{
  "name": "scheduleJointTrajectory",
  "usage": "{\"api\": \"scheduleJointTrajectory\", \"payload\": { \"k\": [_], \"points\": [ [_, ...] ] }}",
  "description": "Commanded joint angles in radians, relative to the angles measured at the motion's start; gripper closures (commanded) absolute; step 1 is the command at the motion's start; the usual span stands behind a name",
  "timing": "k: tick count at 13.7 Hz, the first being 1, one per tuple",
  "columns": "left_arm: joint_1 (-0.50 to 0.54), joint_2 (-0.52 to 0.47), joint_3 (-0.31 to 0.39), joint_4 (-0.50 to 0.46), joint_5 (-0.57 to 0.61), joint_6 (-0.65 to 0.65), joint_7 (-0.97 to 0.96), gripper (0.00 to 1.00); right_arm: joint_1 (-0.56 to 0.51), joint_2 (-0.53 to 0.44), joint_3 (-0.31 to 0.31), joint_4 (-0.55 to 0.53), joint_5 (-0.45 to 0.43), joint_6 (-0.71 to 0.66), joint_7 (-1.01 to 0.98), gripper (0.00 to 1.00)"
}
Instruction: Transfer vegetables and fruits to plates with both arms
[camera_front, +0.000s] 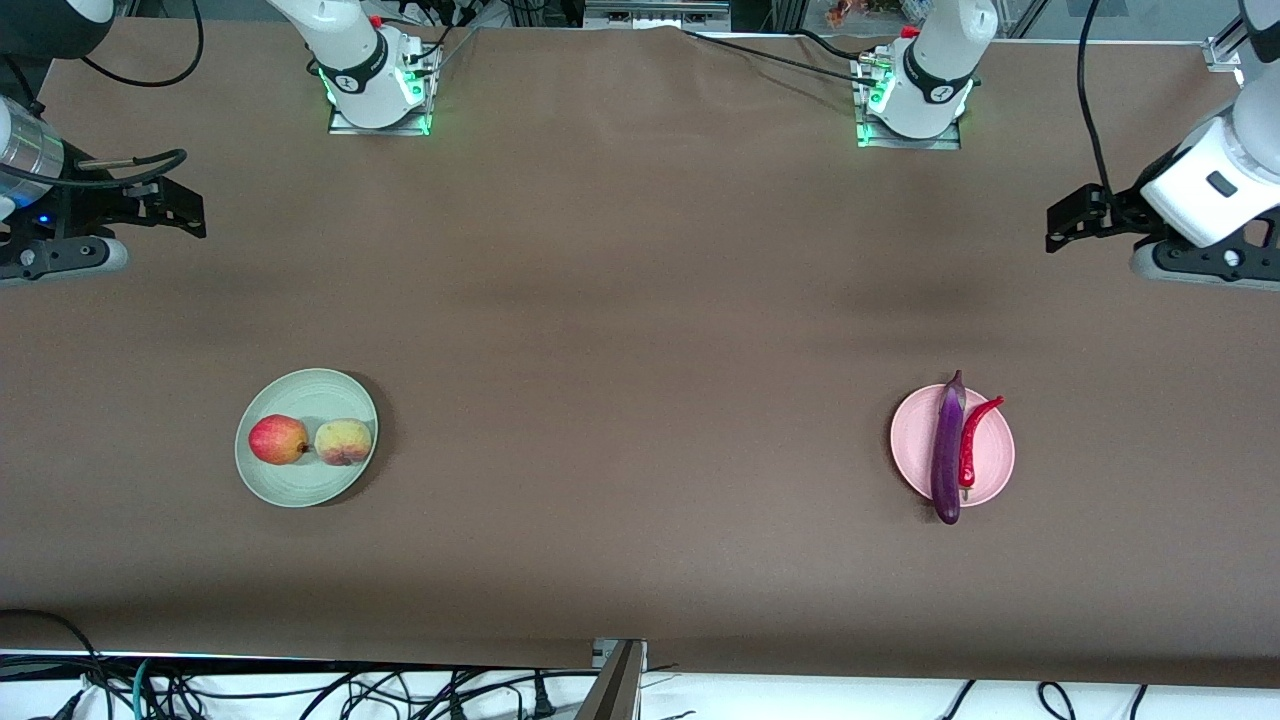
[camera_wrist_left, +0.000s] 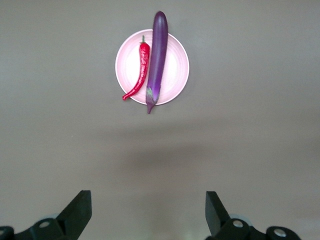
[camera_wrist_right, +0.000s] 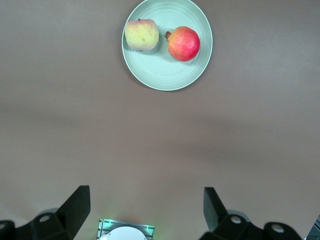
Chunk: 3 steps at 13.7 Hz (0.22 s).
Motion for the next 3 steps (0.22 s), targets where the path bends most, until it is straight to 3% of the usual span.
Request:
{"api": "scheduleJointTrajectory", "payload": {
  "k": [1,3],
  "points": [
    [0.02,0.0,-0.005,0.023,0.002,-0.017,-0.004,0.0,-0.008,0.007,0.001,0.022,0.02,-0.004,0.001,0.0],
    [0.023,0.0,-0.005,0.023,0.002,-0.017,0.005,0.0,-0.01,0.007,0.0,0.022,0.023,-0.004,0.001,0.0]
  ]
}}
